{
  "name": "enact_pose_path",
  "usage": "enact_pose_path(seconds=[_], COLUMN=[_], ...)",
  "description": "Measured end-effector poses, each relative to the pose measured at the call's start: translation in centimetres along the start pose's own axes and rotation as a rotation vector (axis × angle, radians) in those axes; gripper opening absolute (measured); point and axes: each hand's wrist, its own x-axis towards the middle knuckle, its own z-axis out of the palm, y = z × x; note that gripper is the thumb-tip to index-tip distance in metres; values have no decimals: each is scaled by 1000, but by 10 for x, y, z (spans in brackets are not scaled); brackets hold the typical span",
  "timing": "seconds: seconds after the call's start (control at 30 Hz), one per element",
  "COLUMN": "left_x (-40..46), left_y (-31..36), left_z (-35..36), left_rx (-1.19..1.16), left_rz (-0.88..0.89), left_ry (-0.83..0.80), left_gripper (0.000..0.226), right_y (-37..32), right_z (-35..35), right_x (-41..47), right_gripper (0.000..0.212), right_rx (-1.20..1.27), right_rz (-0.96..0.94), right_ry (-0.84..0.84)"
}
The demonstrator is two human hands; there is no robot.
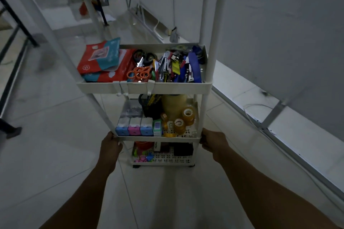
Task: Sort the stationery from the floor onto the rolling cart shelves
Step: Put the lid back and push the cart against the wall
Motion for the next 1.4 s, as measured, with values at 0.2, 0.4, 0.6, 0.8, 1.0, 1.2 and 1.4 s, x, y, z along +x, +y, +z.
enact_pose_path(seconds=[0.2,0.4,0.6,0.8,1.0,1.2,1.4], left_x=[27,54,78,102,121,131,144], left_y=[7,20,35,43,56,69,75], left_z=[9,25,44,59,80,90,92], left_rx=[-12,-10,-47,-88,-119,-153,-130], left_rz=[-10,9,2,0,21,82,71], left_ry=[-60,-95,-121,-134,-116,-163,-216], left_gripper=[42,43,37,37,34,31,35], right_y=[6,12,17,22,20,9,8], right_z=[-5,-1,8,21,35,46,59], right_x=[-13,-25,-27,-23,-20,-22,-17], right_gripper=[22,23,29,24,23,20,28], right_rx=[65,74,136,166,176,206,207], right_rz=[-1,-11,16,79,129,163,189], right_ry=[30,71,133,190,212,255,316])
